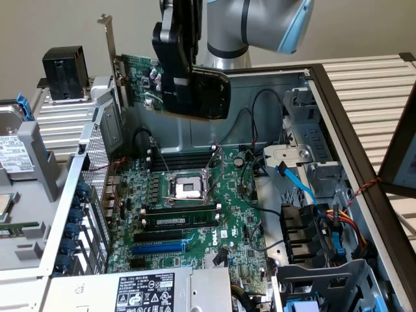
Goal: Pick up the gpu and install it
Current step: 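Insert the gpu into the slot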
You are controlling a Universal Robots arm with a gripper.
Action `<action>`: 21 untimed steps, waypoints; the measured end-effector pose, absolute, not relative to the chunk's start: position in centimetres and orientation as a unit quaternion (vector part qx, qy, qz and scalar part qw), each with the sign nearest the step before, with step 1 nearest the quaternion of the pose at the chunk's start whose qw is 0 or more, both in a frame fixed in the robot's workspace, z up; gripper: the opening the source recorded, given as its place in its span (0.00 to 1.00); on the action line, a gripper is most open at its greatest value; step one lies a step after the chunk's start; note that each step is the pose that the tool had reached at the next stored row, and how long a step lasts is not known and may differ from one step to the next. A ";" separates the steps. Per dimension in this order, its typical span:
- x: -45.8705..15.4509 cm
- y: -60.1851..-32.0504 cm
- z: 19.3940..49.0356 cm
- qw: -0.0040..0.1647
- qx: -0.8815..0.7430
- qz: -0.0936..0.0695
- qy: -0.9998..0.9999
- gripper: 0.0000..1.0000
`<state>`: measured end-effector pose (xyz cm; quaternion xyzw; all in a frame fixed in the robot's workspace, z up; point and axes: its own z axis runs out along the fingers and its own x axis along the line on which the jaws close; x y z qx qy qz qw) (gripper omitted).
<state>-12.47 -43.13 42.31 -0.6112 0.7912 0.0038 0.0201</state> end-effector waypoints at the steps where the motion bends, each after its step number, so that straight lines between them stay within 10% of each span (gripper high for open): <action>1: -12.5 -43.1 42.3 0.022 -0.618 0.002 0.786 0.27; 21: -12.7 -43.1 41.8 0.031 -0.655 -0.023 0.755 0.27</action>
